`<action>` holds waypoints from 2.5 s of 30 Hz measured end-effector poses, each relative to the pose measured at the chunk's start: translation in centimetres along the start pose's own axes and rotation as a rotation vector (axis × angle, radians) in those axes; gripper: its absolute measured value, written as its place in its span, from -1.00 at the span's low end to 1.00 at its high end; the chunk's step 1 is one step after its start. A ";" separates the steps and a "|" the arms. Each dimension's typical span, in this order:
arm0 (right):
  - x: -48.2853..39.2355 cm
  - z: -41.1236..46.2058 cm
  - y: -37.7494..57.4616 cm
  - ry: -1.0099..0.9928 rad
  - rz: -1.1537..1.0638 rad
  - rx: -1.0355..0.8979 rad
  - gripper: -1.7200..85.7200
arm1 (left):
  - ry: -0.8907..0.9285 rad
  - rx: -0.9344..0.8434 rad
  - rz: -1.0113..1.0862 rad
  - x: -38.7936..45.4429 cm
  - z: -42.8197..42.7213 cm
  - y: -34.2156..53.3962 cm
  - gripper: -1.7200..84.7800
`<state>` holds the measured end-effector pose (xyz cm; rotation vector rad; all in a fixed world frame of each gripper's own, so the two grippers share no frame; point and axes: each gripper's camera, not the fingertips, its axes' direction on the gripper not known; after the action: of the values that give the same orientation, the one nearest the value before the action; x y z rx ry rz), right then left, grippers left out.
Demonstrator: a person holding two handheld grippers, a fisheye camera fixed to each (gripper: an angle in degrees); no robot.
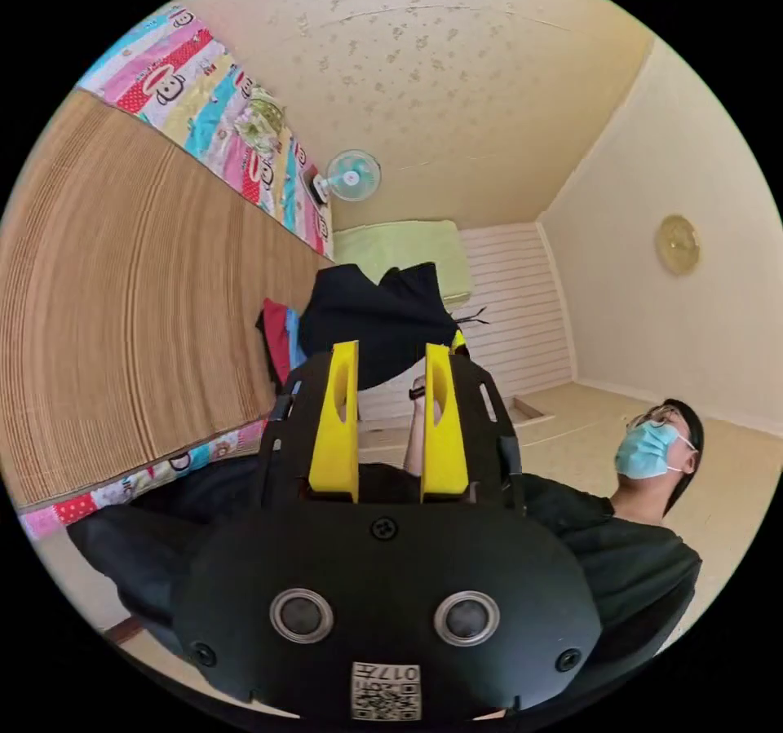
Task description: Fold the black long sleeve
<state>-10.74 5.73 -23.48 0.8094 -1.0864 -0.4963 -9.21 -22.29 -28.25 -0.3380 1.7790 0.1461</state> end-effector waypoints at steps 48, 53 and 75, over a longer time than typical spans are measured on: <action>-3.2 15.1 2.3 -0.718 0.197 0.037 -0.89 | 0.549 -0.815 0.771 3.6 20.9 13.2 -0.82; 1.1 11.1 1.8 -0.530 0.310 0.258 -0.91 | 0.175 -0.518 0.538 1.7 19.8 10.1 -0.76; -3.4 14.5 -4.2 -0.015 -0.124 0.055 -0.91 | -0.355 0.001 0.715 13.3 30.9 14.3 -0.97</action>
<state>-25.24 0.73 -25.41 0.9265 -1.0714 -0.5794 12.53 -2.08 -49.58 0.3260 1.4742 0.6685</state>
